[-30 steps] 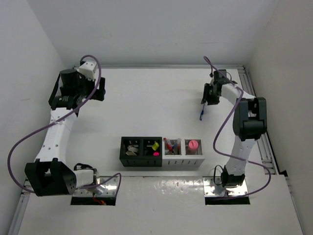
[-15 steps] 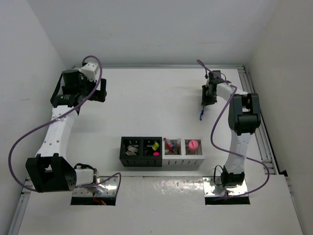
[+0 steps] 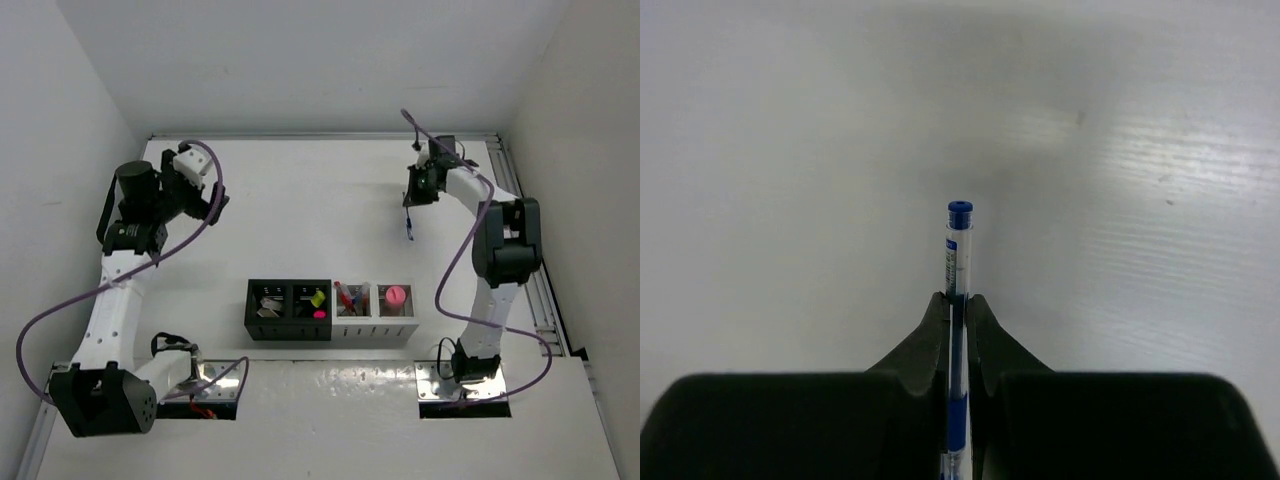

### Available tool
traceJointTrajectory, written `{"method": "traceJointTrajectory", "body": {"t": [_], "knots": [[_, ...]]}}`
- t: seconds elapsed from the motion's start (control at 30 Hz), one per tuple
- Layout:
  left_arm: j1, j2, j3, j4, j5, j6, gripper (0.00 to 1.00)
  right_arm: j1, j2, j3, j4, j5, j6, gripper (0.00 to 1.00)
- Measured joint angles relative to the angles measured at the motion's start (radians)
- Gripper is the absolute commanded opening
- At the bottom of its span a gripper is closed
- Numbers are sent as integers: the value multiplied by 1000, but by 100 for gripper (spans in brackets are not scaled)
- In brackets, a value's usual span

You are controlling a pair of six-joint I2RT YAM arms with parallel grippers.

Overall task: Sort the stationery into containers
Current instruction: Pick up the pen from the center of the board, then place the pen in the storage box.

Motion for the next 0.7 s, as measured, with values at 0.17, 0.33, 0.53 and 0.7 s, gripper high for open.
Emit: {"method": "traceJointTrajectory", "body": {"t": [0.17,0.33,0.53,0.7], "knots": [[-5,-81,-23,46,154,137,93,-19,-164,81,3,-161,49,0],[-100,-150,-30,74,256,332,93,-16,-370,49,118,-382,239,0],[-340,-194,-30,66,238,621,93,102,-539,-135,288,-508,570,0],[-569,-214,-56,89,127,845,97,188,-550,-223,346,-517,802,0]]}}
